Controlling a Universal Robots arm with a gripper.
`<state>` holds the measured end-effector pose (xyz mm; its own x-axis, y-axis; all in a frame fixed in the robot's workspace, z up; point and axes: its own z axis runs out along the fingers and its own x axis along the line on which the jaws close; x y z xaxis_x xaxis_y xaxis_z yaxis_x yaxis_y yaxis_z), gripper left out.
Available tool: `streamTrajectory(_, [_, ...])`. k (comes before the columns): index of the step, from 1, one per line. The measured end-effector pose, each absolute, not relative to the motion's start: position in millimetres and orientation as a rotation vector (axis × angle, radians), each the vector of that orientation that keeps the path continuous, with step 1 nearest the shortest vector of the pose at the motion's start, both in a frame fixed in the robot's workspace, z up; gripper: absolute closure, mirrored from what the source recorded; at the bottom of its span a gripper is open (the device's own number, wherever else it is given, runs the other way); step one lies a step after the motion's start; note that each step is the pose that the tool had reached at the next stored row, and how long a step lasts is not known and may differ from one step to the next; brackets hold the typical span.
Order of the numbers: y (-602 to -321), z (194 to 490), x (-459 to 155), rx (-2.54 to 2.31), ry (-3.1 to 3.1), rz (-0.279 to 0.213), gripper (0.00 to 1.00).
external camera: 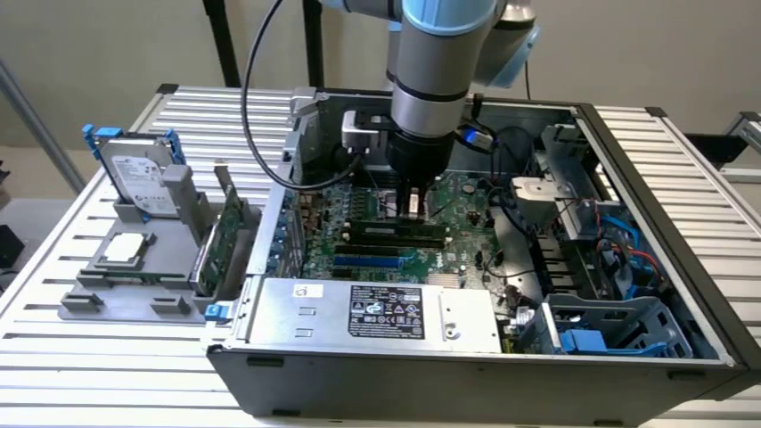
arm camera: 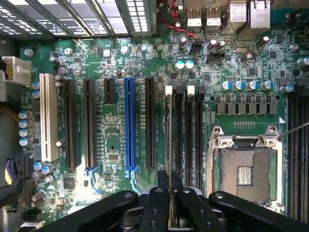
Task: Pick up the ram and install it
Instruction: 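Insert the ram into the slot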
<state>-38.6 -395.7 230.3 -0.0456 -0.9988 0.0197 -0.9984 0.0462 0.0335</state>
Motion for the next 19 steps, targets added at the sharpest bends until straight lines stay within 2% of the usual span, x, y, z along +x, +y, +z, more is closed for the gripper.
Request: streamTrajectory(19, [-391.8,226.0,-40.8,2.145,-2.245,0.011,1.0])
